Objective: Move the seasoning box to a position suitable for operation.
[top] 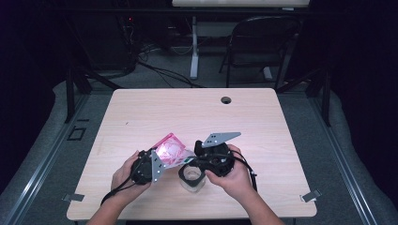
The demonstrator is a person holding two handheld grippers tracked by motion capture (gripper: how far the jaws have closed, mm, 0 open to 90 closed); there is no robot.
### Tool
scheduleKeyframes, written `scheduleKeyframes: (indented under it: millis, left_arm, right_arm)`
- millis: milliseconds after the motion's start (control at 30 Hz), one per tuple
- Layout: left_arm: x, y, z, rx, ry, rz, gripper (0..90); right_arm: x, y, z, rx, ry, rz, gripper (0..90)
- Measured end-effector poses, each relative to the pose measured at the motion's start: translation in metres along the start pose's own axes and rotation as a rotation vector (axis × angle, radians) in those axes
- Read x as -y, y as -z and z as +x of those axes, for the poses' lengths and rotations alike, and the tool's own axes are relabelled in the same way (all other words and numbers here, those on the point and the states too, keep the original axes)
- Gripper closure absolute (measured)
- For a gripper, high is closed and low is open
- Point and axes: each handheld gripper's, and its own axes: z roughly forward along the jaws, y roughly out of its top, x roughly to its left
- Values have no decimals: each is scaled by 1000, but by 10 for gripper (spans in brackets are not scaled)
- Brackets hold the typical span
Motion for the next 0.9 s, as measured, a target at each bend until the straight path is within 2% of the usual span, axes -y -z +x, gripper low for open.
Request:
scheduleKeyframes:
  millis: [200, 500, 700, 900]
  left_arm:
    - [0, 1, 1, -15, 0, -7, 626]
    - [0, 2, 1, -33, -32, -3, 627]
    - [-4, 4, 4, -17, -58, 10, 627]
    - [-10, 7, 11, 20, -115, 49, 628]
  right_arm:
    - [0, 1, 1, -2, -1, -10, 900]
    - [2, 0, 2, -3, -4, -5, 900]
    - [2, 1, 1, -8, -9, -6, 900]
    - [2, 3, 0, -12, -12, -8, 900]
